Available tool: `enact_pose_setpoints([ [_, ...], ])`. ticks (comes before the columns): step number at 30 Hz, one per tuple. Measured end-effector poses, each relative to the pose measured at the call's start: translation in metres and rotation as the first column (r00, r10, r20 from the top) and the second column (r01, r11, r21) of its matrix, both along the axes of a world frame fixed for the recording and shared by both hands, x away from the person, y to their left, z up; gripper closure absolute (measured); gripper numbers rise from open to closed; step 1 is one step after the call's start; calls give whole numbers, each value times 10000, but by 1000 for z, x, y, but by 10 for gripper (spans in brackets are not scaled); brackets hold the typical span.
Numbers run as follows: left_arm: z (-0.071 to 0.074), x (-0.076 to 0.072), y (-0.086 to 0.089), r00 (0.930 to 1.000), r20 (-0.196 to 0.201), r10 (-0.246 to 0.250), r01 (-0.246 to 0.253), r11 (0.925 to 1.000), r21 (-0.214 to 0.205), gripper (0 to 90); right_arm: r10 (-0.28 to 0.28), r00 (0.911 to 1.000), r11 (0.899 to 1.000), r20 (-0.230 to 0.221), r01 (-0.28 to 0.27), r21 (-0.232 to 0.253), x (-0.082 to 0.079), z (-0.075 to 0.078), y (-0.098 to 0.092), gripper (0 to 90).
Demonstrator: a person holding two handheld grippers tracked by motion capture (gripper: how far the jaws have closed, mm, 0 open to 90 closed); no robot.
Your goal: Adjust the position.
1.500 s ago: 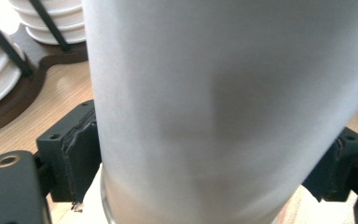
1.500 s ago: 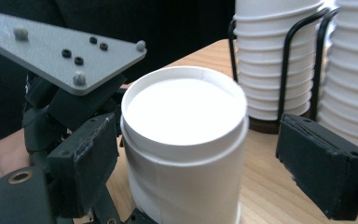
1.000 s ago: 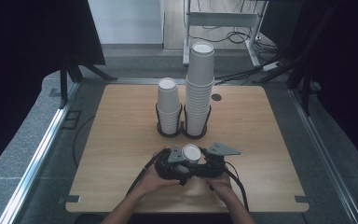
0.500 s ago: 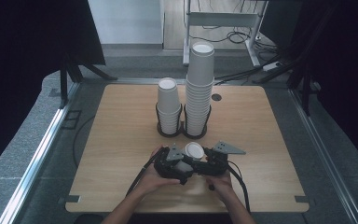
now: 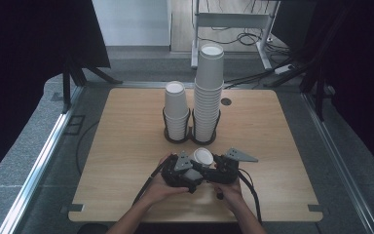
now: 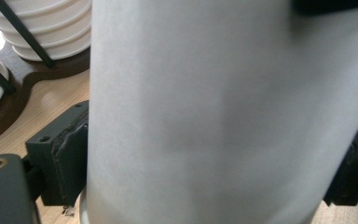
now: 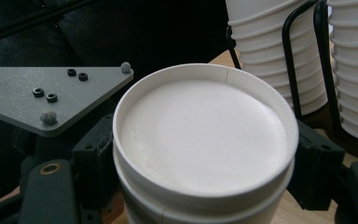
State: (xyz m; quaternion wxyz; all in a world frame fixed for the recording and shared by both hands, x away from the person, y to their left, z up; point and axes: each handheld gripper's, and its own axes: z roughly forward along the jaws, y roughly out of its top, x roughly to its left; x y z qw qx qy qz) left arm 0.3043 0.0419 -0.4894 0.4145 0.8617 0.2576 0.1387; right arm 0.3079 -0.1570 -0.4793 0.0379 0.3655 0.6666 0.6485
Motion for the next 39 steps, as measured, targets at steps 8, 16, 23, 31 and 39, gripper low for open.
enact_pose_setpoints([
  [8, 0, 0, 1, 9998, 93, -183, 180, 9994, 293, 116, 156, 9999, 9998, -70, -157, -105, 1, -1, 0, 230],
  [16, 0, 2, 5, 9999, 37, -152, 150, 9991, 399, 126, 174, 9996, 9992, -210, -182, -352, 4, 0, -4, 132],
  [23, 1, 4, 9, 9999, 146, -56, 50, 9992, 396, 128, 289, 9995, 9993, 117, -286, -230, 3, 9, -16, 135],
  [31, 5, 7, 13, 9993, 364, 43, -64, 9983, 579, 128, 17, 9984, 9975, 563, 22, -702, 2, 15, -28, 137],
  [39, 4, 12, 16, 9990, 438, 29, -73, 9948, 1013, 127, 411, 9969, 9955, 676, -350, -885, 3, 24, -38, 137],
])
